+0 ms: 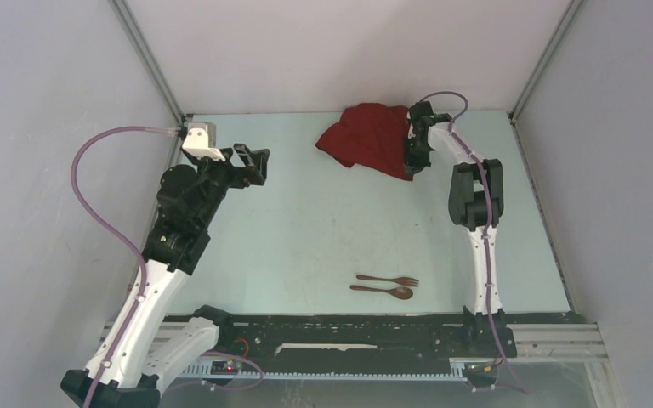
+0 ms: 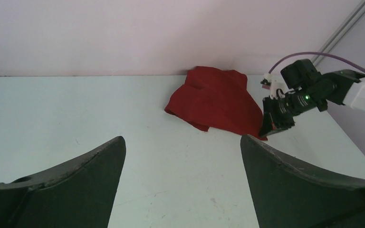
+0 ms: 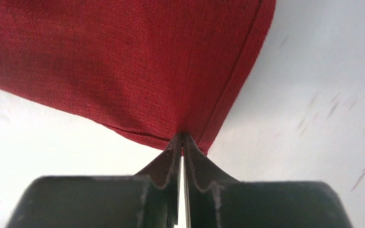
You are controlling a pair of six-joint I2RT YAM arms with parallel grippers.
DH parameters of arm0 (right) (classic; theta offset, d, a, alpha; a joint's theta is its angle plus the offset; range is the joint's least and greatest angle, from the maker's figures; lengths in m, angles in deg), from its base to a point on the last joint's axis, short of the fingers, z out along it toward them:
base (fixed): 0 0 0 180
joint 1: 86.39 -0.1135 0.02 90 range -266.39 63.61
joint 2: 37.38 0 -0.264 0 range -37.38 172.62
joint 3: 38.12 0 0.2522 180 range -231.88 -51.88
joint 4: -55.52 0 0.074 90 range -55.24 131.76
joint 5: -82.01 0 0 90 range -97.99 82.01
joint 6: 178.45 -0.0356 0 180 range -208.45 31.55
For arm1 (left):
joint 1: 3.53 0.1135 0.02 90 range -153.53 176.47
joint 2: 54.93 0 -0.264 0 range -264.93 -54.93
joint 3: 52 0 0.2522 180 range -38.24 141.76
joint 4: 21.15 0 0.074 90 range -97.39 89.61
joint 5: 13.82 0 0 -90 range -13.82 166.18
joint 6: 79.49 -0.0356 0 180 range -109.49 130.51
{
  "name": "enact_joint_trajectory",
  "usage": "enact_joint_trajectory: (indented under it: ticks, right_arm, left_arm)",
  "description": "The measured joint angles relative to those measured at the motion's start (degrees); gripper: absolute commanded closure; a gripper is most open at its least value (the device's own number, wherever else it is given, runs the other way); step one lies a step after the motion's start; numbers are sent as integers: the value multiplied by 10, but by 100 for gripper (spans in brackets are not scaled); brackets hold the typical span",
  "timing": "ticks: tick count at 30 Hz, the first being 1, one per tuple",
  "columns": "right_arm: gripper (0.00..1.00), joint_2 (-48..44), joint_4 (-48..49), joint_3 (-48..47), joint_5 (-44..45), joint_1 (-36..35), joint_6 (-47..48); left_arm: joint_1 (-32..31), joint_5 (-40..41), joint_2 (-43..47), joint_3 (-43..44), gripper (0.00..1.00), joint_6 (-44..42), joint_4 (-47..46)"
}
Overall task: Fold the napkin into a case and place the utensils inside
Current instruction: Pick up the crumpled napkin from the center of the board.
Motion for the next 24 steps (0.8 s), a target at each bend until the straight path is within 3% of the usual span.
enact_joint_trajectory:
  ticks: [4, 8, 12, 14, 15, 24]
  right_arm:
    - [84, -94, 29, 162, -10, -29, -25]
    - [73, -186, 57, 313, -13, -82, -47]
    - [49, -252, 47, 384, 20, -132, -62]
    - [21, -277, 42, 388, 45, -140, -74]
    - [13, -289, 45, 388, 52, -139, -81]
    - [15, -276, 48, 362, 68, -128, -108]
  left_arm:
    - [0, -1, 0, 0, 1, 0, 0]
    - [0, -2, 0, 0, 1, 0, 0]
    - [0, -6, 0, 0, 1, 0, 0]
    - [0, -10, 0, 0, 1, 1, 0]
    - [0, -10, 0, 0, 1, 1, 0]
    - [0, -11, 6, 0, 1, 2, 0]
